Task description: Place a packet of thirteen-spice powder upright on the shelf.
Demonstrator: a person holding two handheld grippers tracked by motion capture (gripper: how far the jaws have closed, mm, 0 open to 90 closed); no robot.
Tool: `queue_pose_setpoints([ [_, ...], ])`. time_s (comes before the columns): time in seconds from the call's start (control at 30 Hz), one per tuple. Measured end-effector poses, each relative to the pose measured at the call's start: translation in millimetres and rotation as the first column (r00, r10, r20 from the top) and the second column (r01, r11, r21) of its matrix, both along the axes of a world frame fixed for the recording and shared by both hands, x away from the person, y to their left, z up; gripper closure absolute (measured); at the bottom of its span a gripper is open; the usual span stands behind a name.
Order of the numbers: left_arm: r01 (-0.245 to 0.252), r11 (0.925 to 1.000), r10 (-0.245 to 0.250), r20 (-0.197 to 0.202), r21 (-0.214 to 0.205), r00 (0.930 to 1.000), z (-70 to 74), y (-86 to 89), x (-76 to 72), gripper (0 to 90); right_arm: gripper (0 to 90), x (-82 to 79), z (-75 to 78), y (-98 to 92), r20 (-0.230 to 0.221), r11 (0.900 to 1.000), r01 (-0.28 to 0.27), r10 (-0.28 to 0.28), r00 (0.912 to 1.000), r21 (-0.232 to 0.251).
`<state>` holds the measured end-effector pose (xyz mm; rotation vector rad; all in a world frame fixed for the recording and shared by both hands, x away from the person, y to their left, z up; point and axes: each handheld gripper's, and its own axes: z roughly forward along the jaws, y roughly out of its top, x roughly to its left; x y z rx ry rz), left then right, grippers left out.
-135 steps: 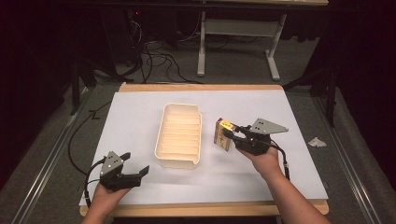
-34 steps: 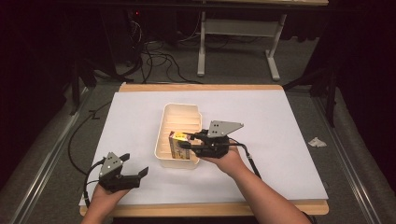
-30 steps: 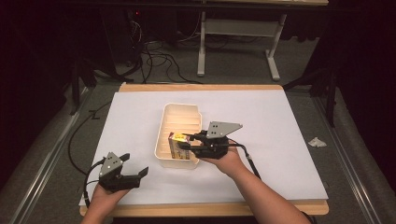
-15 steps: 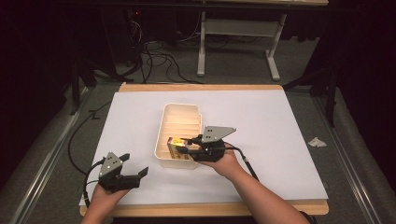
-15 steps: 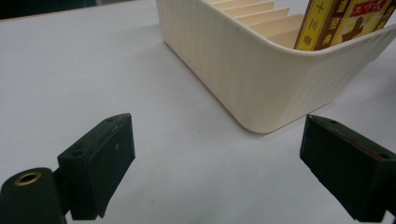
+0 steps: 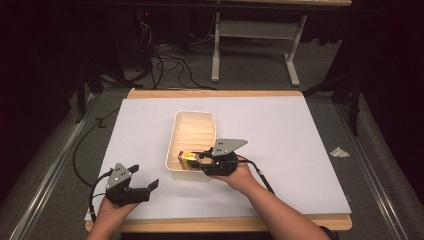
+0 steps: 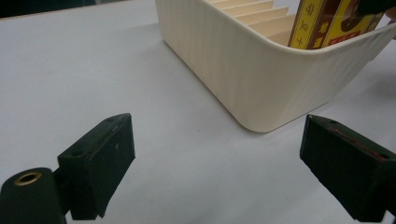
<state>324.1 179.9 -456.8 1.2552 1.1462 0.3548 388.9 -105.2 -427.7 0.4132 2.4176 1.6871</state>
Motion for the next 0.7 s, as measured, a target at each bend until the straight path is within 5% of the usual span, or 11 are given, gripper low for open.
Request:
queue_pose_setpoints([
  [0.33, 0.000, 1.0000, 0.000, 0.000, -0.005, 1.0000, 0.3, 0.3, -0.1, 11.0, 64.5, -1.5, -2.1, -1.9, -0.025, 0.9999, 0.009, -0.009, 0.9996, -0.007],
  [0.7, 0.000, 1.0000, 0.000, 0.002, -0.009, 1.0000, 1.1, -1.2, -0.7, 11.0, 45.0, -5.2, 0.9, -3.2, -0.043, 0.9994, 0.033, -0.034, 0.9985, -0.006],
])
